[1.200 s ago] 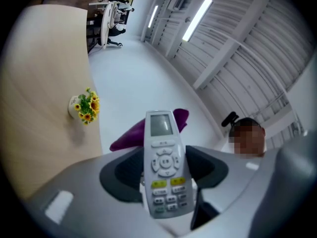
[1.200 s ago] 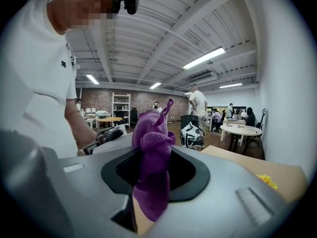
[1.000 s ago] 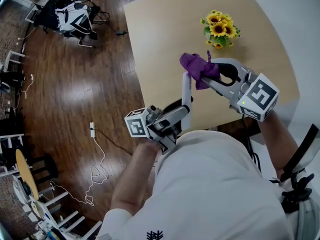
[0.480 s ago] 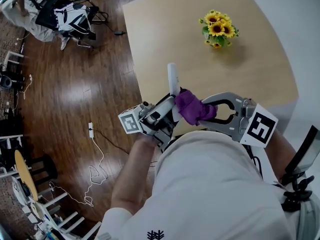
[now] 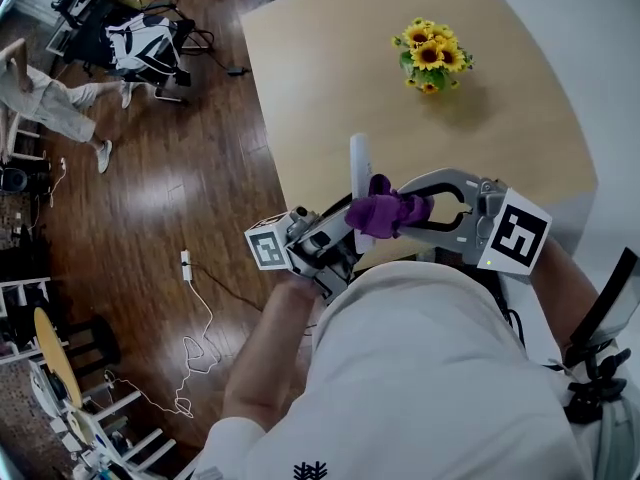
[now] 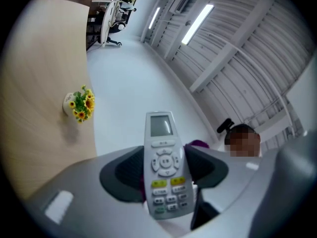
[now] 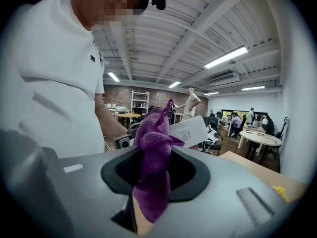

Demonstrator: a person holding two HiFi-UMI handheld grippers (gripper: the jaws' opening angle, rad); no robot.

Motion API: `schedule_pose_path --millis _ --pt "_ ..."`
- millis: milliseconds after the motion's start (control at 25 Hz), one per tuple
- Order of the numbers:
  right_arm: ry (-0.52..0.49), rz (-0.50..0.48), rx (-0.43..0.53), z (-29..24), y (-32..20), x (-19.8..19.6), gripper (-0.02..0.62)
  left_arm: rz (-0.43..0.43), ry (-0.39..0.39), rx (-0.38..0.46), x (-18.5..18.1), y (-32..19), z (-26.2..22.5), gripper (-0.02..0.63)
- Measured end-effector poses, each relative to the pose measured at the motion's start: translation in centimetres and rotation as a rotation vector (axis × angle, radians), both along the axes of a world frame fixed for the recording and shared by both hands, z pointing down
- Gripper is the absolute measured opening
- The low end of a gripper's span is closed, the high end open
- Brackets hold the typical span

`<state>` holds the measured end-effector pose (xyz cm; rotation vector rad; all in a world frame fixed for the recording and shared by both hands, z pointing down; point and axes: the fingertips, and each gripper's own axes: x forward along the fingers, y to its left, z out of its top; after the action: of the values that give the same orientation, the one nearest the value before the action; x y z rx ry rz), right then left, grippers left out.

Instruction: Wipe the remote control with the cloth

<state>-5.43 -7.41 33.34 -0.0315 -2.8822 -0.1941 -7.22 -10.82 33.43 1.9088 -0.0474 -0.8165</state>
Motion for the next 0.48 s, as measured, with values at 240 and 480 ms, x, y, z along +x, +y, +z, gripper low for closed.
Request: schedule_pose_path --millis 240,480 --pt "-0.051 0.185 -0.106 -1.2 -4.2 1.1 0.124 0.047 -0.022 0.033 0.7 1.7 -0.5 0.281" --pt "-0.050 0.302 -0.028 -1.5 -7.8 2.4 0.124 0.065 -0.040 0.039 0.8 2.9 -0.4 0.281"
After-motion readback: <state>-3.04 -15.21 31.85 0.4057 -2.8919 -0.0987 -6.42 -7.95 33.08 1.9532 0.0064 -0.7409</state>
